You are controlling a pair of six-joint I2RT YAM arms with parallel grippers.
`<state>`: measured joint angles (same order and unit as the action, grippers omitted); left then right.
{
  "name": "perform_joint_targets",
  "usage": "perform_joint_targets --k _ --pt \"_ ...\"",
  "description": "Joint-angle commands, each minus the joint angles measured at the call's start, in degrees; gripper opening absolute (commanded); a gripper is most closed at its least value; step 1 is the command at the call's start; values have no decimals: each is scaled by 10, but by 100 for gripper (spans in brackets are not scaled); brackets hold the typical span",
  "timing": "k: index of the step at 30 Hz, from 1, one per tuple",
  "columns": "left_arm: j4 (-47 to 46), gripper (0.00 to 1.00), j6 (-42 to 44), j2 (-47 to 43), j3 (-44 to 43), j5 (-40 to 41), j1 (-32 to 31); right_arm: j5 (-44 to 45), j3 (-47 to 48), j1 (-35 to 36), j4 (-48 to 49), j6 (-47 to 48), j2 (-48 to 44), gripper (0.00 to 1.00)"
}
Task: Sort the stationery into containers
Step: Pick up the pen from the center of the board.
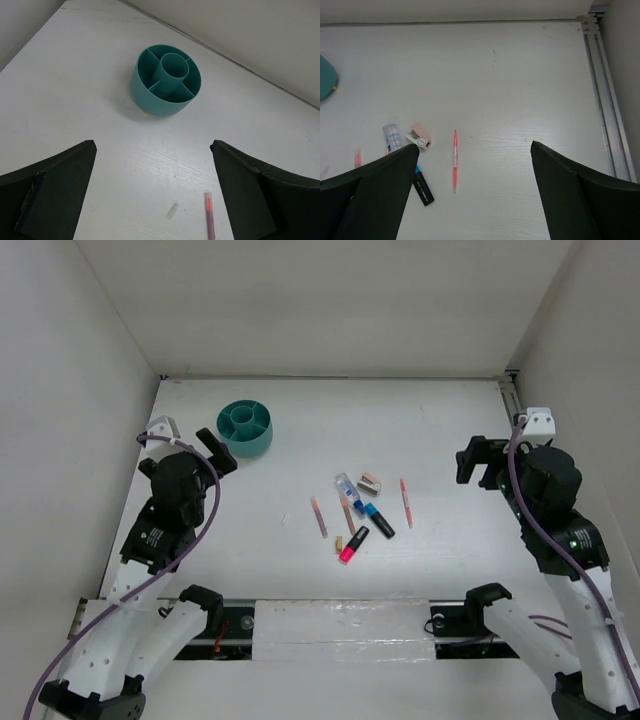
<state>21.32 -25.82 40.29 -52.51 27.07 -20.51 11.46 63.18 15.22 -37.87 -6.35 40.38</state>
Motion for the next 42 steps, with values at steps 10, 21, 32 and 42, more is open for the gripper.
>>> perform_joint_targets --k 10,21,32,42 --pt "8 100 -8 13 -15 25 0 -28 -106 14 77 -45 130 100" --pt "8 100 -3 13 -10 20 0 -7 -127 84 154 -40 342 92" --pt "3 100 -3 13 -10 8 0 35 -122 139 171 -60 421 84" --pt "3 100 -3 13 -10 8 0 45 -127 139 171 -60 414 84"
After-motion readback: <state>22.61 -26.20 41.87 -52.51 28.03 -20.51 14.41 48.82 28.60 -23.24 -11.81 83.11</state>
